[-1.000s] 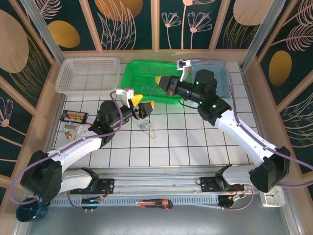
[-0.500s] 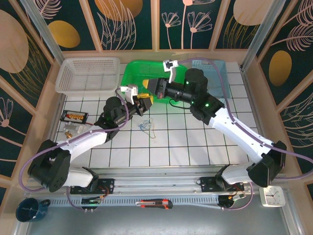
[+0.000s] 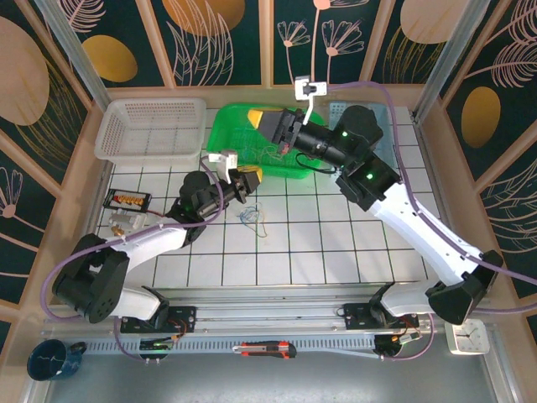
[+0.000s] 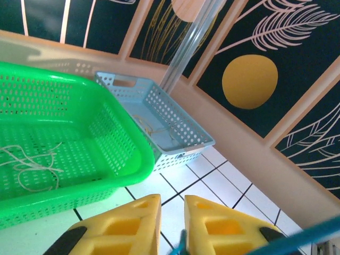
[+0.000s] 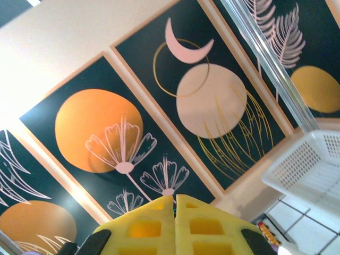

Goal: Untangle the cables

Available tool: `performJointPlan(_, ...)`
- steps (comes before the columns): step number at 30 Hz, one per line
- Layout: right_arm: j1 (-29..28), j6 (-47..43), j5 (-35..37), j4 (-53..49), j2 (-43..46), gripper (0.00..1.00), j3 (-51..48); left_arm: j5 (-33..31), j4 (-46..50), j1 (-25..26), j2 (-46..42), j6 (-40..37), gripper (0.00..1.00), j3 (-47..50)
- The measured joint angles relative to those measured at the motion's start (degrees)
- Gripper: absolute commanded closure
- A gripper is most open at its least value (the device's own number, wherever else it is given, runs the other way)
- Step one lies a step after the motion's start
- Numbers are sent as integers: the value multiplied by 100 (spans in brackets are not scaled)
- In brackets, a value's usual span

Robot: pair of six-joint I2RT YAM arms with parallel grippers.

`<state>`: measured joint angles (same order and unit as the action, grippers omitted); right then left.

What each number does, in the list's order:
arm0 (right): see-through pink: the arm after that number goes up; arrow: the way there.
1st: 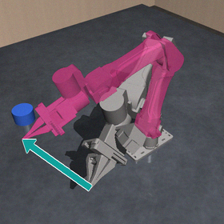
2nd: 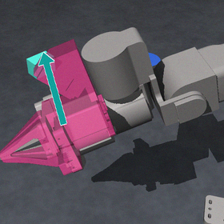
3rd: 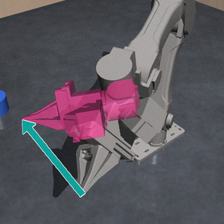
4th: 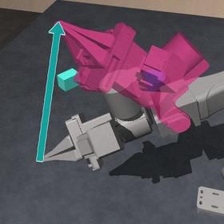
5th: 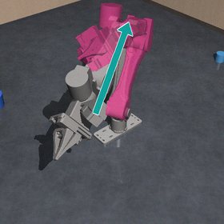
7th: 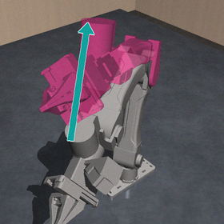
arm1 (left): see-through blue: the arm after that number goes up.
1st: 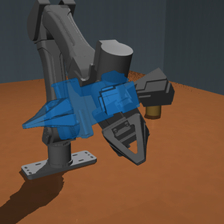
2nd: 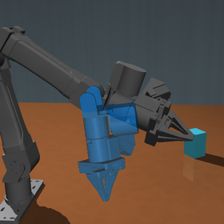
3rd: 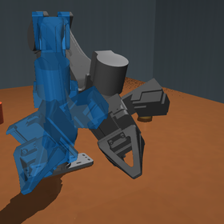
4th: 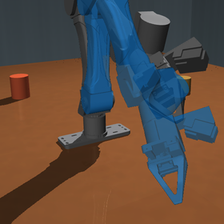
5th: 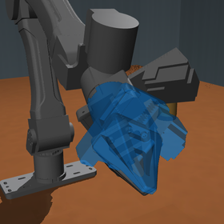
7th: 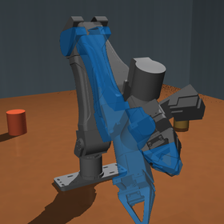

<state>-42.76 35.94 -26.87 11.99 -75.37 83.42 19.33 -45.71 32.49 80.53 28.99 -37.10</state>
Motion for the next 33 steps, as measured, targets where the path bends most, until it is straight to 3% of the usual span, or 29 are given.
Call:
performJointPlan(7, 94, -68, 133, 282, 299, 100, 173, 122, -120, 0, 188, 94, 79, 68)
performJointPlan(15, 363, -109, 197, 372, 461, 100, 175, 149, -151, 0, 332, 227, 100, 326)
performJointPlan(25, 901, -151, 330, 321, 599, 100, 131, 122, -210, 0, 321, 234, 100, 632)
performJointPlan(33, 1139, -144, 413, 321, 881, 100, -809, -365, 120, 7, -334, 264, 100, 791)
